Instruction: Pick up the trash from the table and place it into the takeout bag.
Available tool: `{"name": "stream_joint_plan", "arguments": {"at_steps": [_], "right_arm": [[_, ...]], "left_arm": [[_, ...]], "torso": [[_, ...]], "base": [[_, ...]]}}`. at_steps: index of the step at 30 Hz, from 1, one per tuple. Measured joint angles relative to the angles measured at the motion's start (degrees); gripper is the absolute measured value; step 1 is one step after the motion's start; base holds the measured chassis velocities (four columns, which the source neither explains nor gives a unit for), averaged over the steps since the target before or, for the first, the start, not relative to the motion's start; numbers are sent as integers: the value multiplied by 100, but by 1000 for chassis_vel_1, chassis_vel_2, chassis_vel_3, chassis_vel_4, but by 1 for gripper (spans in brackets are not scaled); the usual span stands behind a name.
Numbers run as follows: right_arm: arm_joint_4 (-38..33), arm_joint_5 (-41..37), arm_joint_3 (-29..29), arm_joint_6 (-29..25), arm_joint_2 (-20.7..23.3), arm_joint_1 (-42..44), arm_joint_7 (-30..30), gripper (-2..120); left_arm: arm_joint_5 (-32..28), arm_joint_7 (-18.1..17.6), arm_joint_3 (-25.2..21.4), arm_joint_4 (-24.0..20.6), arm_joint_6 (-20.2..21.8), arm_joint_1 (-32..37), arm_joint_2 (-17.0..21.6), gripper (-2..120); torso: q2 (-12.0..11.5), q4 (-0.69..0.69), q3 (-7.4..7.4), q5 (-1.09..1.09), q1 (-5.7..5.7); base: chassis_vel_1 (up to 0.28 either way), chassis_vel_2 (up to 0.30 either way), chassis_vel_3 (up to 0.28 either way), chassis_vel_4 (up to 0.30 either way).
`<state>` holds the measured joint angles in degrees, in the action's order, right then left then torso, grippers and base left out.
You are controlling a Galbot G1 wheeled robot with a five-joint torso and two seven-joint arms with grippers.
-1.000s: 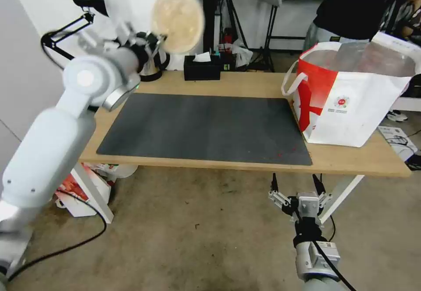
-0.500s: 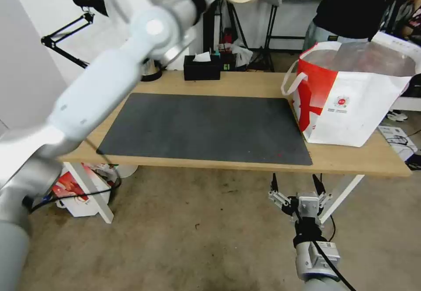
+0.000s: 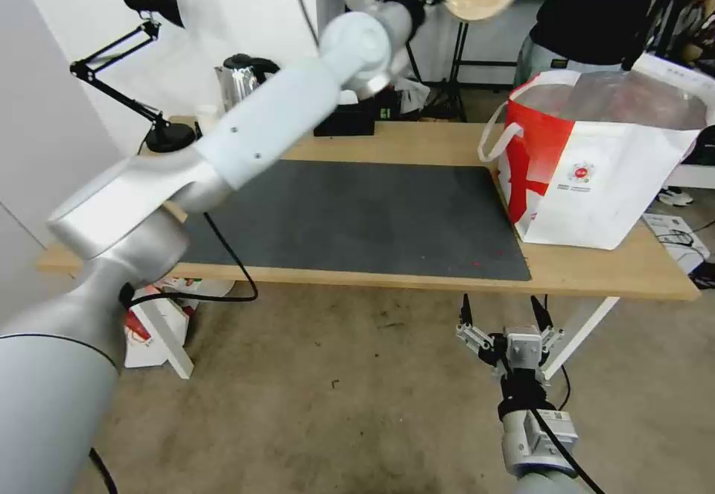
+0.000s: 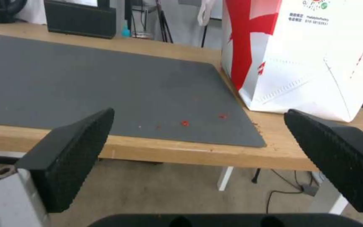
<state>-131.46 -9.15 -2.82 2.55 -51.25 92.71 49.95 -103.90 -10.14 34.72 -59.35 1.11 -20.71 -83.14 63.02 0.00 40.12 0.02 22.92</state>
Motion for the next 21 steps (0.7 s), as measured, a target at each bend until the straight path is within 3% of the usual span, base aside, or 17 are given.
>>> {"name": "stream_joint_plan", "arguments": {"at_steps": [7, 11, 13, 21], "right_arm": [[0, 0, 0, 0, 0, 0, 0, 100], [0, 0, 0, 0, 0, 0, 0, 100], [0, 0, 0, 0, 0, 0, 0, 100], [0, 0, 0, 0, 0, 0, 0, 100]], "left_arm": [[52, 219, 452, 587, -249, -218, -762, 0], [45, 299, 619, 672, -329, -262, -848, 0], [14, 379, 918, 669, -373, -255, -860, 0], [13, 510, 1127, 584, -405, -63, -837, 0]], "torso": [[0, -2, -1, 1, 0], [0, -2, -1, 1, 0], [0, 1, -1, -1, 0], [0, 1, -1, -2, 0]], "base": [[0, 0, 0, 0], [0, 0, 0, 0], [0, 0, 0, 0], [0, 0, 0, 0]]}}
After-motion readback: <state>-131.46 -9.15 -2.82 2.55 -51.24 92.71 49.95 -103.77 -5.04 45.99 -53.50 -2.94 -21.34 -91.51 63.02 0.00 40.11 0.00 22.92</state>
